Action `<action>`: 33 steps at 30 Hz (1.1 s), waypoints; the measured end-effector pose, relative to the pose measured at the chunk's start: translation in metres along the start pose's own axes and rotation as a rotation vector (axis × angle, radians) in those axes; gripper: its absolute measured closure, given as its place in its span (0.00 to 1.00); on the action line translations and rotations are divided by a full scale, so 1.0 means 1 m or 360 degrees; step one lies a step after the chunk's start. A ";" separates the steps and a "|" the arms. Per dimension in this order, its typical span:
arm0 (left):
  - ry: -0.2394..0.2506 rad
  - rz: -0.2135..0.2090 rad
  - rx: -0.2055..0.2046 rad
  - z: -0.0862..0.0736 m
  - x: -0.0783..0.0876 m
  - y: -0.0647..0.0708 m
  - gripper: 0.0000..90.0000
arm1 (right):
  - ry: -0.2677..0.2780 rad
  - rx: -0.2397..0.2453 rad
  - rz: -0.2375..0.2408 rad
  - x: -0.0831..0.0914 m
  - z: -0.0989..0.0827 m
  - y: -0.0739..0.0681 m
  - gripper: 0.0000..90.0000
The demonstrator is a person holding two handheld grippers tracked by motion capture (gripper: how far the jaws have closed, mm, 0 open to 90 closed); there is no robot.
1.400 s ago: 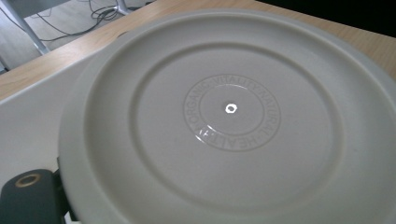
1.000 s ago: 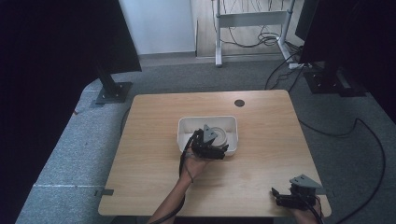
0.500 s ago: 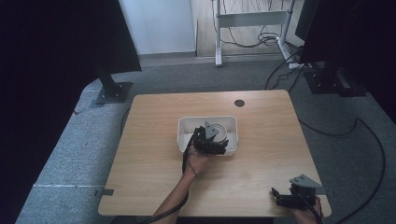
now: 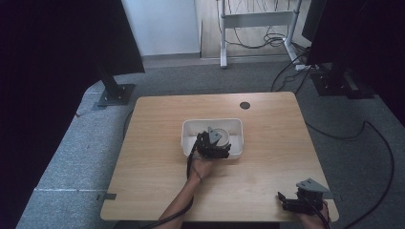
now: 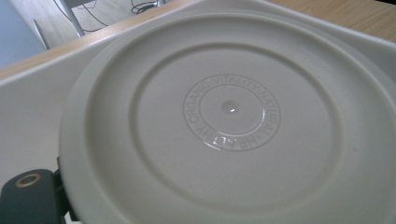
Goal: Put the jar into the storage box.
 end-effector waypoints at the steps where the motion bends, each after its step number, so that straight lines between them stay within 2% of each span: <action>1: -0.0008 0.0004 0.0006 -0.002 -0.001 -0.001 0.11 | 0.0000 0.0000 0.0000 0.000 0.000 0.000 0.00; 12: -0.0067 0.0032 0.0050 -0.014 -0.009 -0.004 0.11 | 0.0000 0.0000 0.0000 0.000 0.000 0.000 0.00; 16: -0.0086 0.0045 0.0107 -0.017 -0.011 -0.008 0.11 | 0.0001 0.0001 0.0000 0.000 0.000 0.000 0.00; 21: -0.0112 0.0037 0.0146 -0.017 -0.011 -0.010 0.11 | 0.0001 0.0001 0.0000 0.000 0.000 0.000 0.00; 23: -0.0125 0.0033 0.0183 -0.016 -0.011 -0.011 0.11 | 0.0000 0.0001 -0.0001 0.000 0.000 0.000 0.00; 29: -0.0132 0.0039 0.0194 -0.016 -0.012 -0.011 0.11 | 0.0000 0.0000 -0.0001 0.000 0.000 0.000 0.00; 33: -0.0133 0.0050 0.0222 -0.017 -0.011 -0.011 0.06 | 0.0001 0.0000 -0.0001 0.000 0.000 0.000 0.00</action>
Point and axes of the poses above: each handheld gripper's, and its own axes: x roughly backward along the jaws, z roughly out of its top, y roughly to its right, the point moved 5 cm from there along -x, roughly forward along the jaws, and after that the axes turned 5 degrees about x, right-handed, at the moved point
